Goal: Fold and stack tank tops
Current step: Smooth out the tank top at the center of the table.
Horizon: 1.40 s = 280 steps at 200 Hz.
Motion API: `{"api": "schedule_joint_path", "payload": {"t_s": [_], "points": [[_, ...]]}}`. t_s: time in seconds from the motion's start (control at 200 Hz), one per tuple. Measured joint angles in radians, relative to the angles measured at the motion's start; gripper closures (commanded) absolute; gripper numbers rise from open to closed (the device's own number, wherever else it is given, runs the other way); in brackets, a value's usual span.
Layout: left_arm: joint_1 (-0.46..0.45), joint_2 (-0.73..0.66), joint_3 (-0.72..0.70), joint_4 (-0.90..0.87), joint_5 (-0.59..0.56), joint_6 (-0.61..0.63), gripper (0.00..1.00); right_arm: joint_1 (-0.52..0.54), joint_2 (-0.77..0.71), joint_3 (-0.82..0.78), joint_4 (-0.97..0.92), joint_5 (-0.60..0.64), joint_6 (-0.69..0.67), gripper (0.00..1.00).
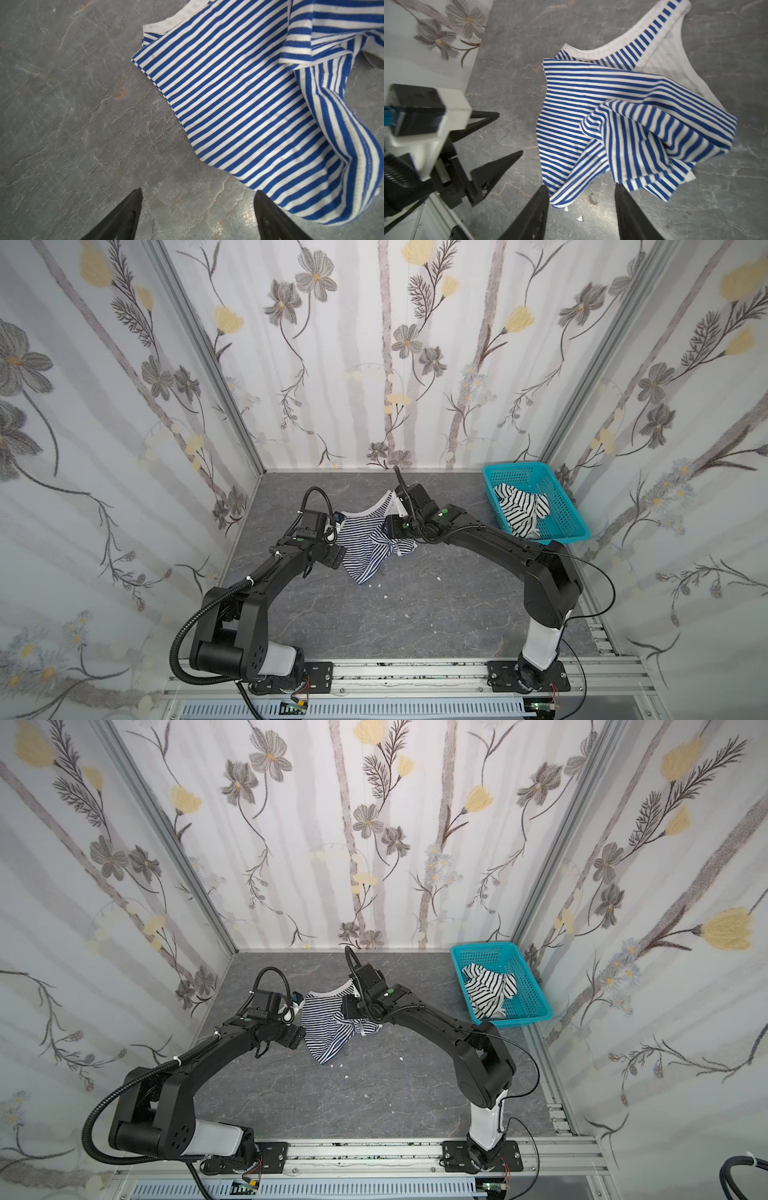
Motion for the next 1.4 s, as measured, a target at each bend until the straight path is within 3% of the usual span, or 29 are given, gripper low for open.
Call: {"api": "schedule_joint_path", "payload": {"t_s": [0.24, 0.624, 0.714, 1.034, 1.264, 1.399], "points": [[0.0, -0.002, -0.024, 0.0, 0.015, -0.004, 0.14, 0.017, -0.006, -0.198, 0.053, 0.006, 0.031, 0.46], [0.0, -0.002, -0.043, 0.0, 0.021, -0.011, 0.14, 0.031, 0.134, -0.05, 0.084, 0.057, 0.041, 0.48], [0.0, -0.006, -0.044, 0.001, 0.02, -0.011, 0.14, 0.031, 0.161, -0.025, 0.068, 0.084, 0.041, 0.54], [0.001, -0.01, -0.053, 0.0, 0.018, -0.013, 0.14, 0.038, 0.148, -0.017, 0.035, 0.107, 0.04, 1.0], [-0.005, -0.048, -0.076, 0.007, 0.025, -0.026, 0.15, 0.037, 0.002, -0.011, 0.036, 0.038, 0.048, 1.0], [-0.06, -0.089, -0.135, 0.007, 0.029, -0.01, 0.16, 0.006, -0.087, 0.004, 0.051, -0.041, 0.058, 1.0]]}}
